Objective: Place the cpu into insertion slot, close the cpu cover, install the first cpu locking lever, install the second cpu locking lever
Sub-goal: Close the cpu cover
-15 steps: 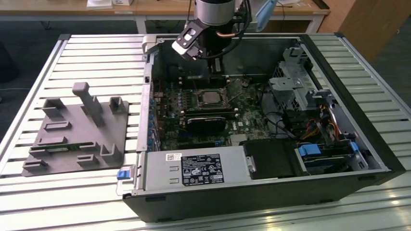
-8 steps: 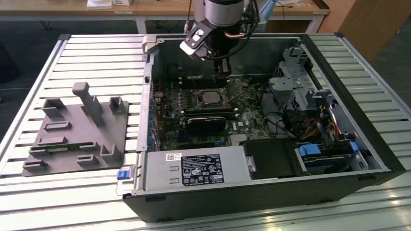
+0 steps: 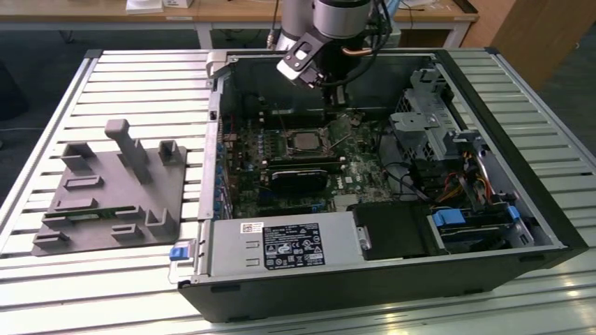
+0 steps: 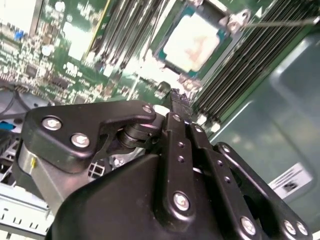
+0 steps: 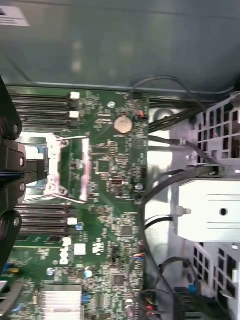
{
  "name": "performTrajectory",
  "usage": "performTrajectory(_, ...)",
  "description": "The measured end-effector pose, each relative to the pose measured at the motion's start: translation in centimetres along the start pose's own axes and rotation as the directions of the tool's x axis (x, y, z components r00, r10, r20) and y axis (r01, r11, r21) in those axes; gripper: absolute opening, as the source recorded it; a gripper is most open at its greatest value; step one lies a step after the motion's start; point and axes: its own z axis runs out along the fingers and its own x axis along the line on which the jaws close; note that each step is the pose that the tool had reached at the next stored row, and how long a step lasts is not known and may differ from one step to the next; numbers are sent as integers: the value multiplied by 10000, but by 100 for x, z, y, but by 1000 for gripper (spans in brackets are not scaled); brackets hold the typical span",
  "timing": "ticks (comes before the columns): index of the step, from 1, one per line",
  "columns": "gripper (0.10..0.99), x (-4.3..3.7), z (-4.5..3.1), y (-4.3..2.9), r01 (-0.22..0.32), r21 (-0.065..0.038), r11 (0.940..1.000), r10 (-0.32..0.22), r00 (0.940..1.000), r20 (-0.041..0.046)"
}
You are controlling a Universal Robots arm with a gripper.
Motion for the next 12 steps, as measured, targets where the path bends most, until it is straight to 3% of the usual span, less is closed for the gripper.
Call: performTrajectory(12, 106, 11, 36, 241, 8, 37, 10000, -8, 10000, 1)
